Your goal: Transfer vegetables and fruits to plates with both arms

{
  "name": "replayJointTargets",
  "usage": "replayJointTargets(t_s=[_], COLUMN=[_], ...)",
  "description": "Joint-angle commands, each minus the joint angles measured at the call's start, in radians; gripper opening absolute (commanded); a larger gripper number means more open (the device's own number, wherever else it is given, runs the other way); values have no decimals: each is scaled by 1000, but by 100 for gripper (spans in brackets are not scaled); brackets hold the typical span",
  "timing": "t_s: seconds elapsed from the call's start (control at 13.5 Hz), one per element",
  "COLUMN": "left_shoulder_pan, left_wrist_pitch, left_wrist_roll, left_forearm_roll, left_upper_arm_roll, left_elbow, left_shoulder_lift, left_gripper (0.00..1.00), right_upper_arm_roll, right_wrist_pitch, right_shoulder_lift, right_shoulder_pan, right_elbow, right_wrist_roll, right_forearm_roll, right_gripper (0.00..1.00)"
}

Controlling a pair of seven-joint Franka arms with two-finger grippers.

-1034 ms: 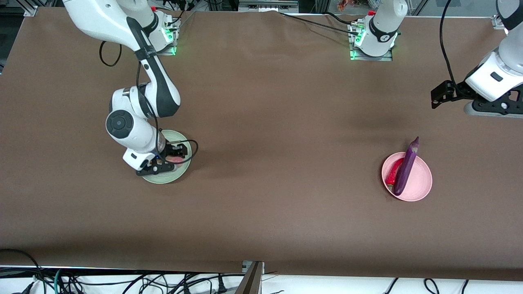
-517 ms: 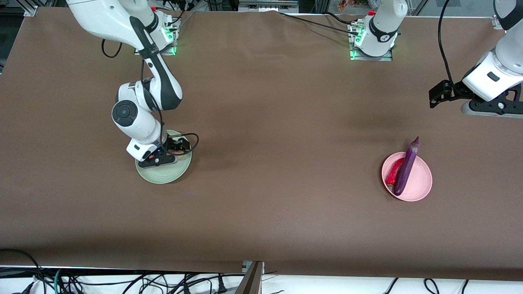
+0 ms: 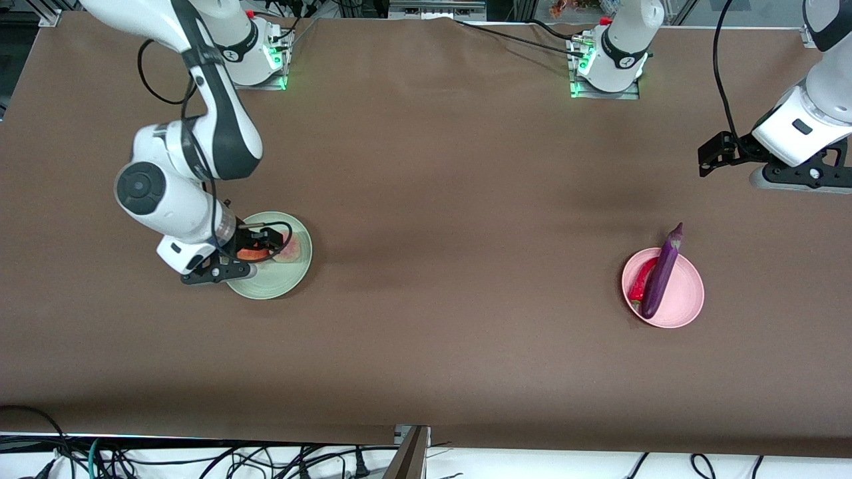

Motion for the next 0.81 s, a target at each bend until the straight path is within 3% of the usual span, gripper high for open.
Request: replayJointTargets(t_s=[0.0,0.22,0.37,0.74], left_shoulder_pan=[-1,-1,-1,-3], left_wrist_pitch=[-15,-15,-15,-15], left_wrist_roll=[10,11,10,8], left_forearm_roll=[17,17,17,17], left_upper_arm_roll=[1,0,1,0], left_elbow=[7,9,9,9], left_shoulder_lift=[3,3,4,4], left_gripper=[100,100,100,100], right_upper_arm_roll=[-14,-46,-48,-51], right_wrist_pitch=[-171,-371,-451,-471], right_shoulder_lift=[-157,-273,-296,-284], right_shoulder_pan=[-1,-1,-1,-7], right_elbow=[-3,25,66,119], right_wrist_roll=[14,16,14,13], right_forearm_roll=[-14,-46,-82,-89], right_gripper=[100,100,100,100])
